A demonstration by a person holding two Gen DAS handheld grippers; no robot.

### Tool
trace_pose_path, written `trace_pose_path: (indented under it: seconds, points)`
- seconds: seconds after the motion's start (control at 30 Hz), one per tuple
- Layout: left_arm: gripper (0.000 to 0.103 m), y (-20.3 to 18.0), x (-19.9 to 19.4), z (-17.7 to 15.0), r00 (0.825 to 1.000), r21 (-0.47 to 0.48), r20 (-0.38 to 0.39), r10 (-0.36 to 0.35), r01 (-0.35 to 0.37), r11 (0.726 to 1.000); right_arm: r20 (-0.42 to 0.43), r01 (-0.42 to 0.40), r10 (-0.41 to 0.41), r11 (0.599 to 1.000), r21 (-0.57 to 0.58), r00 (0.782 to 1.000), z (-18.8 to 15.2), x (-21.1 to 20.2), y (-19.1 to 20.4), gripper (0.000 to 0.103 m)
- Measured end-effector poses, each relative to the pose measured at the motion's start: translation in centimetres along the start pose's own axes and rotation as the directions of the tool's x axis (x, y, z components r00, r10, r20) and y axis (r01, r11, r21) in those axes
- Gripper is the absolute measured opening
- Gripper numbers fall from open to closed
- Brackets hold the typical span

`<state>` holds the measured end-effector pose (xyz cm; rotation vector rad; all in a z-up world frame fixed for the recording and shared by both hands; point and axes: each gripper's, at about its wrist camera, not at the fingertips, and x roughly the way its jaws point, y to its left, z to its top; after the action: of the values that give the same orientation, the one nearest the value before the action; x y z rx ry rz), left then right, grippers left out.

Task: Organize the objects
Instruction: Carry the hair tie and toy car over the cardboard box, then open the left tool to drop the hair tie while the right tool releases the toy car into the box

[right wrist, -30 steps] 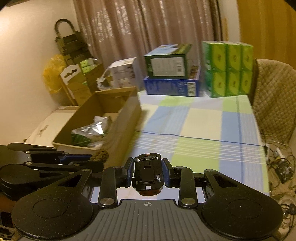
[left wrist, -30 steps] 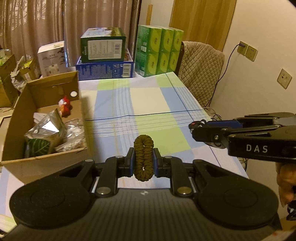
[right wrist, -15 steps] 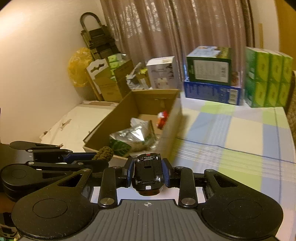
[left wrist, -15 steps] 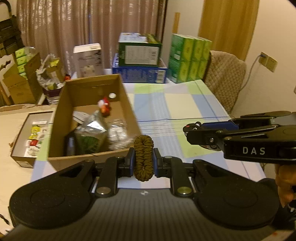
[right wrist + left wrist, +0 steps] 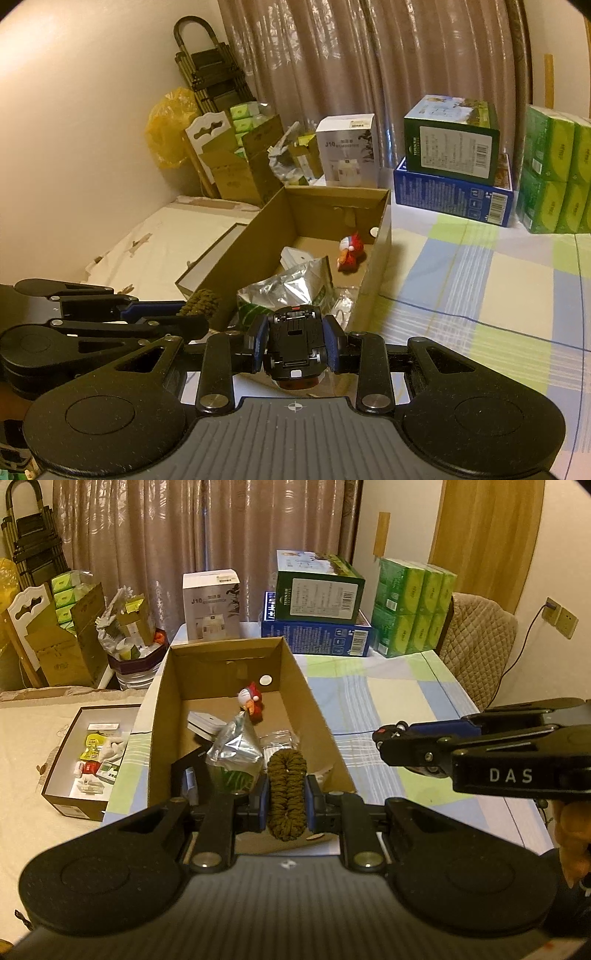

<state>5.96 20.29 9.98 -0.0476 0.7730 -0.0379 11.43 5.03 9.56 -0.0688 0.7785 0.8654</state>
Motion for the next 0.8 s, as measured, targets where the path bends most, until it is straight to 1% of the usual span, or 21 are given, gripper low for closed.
trace_pose_path:
  seconds: [0.17, 0.27, 0.4, 0.6, 0.8]
  points:
    - [0.016, 1.1, 0.8, 0.6, 1.000, 0.000, -0.011, -0.001, 0.001, 1.000, -0.013, 0.006, -0.006, 1.000, -0.002, 1.000, 0.8, 1.4, -0.2, 0.029]
    - [0.016, 2.0, 1.3, 1.4, 1.000, 0.005, -0.014, 0.003, -0.003, 1.000, -0.018, 0.002, -0.002, 1.000, 0.001, 1.000, 1.4, 2.3, -0.4, 0.029]
    - [0.016, 3.5, 2.1, 2.7, 1.000, -0.014, -0.019, -0.009, 0.008, 1.000, -0.028, -0.001, 0.001, 1.000, 0.006, 1.000, 2.4, 3.9, -0.7, 0.029]
    - [0.016, 6.0, 4.5, 4.8, 0.999, -0.022, -0.040, 0.011, -0.012, 1.000, -0.043, 0.001, -0.001, 1.000, -0.001, 0.999, 4.0, 6.5, -1.1, 0.029]
    - [0.016, 7.7, 7.2, 6.0, 0.997, -0.017, -0.068, 0.021, -0.022, 1.000, -0.056, 0.010, -0.010, 1.000, -0.004, 0.998, 5.2, 8.7, -1.7, 0.029]
